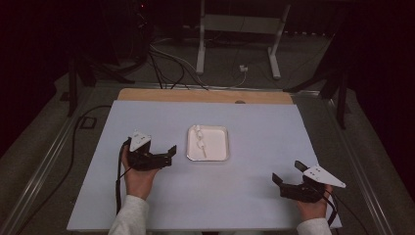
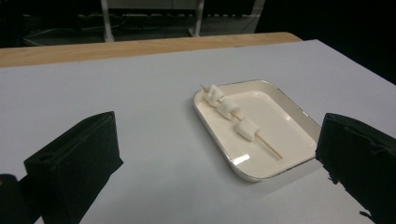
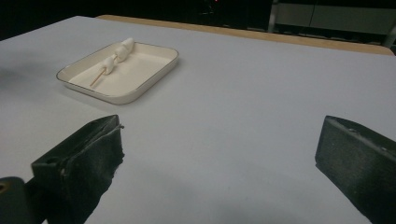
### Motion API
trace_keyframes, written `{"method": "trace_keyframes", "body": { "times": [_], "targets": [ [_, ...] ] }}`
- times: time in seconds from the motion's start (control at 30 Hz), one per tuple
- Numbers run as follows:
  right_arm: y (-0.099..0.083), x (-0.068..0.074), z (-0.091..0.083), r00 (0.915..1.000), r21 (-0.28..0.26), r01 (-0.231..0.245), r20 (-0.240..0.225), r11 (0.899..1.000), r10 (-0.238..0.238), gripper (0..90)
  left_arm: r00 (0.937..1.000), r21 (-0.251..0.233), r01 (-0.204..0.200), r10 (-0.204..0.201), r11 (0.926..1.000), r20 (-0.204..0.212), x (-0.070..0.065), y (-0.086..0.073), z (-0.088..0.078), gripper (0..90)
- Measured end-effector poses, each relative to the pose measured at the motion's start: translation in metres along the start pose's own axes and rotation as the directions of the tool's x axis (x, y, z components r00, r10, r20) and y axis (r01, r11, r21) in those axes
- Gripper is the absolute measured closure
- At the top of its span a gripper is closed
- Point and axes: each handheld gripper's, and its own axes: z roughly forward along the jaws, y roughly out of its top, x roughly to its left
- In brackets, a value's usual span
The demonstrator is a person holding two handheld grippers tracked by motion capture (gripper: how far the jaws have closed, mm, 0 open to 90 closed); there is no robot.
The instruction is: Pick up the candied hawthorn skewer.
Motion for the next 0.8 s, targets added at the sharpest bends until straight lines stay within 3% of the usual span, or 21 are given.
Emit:
{"method": "trace_keyframes", "body": {
  "times": [0.8],
  "targets": [
    [0.000, 0.000, 0.002, 1.0000, 0.008, -0.002, -0.004, 1.000, 0.002, 1.0, 0.9993, 0.100, -0.025, 0.022, 0.9946, 0.030, -0.030, 0.006, 0.057, 1.3]
  ]
}}
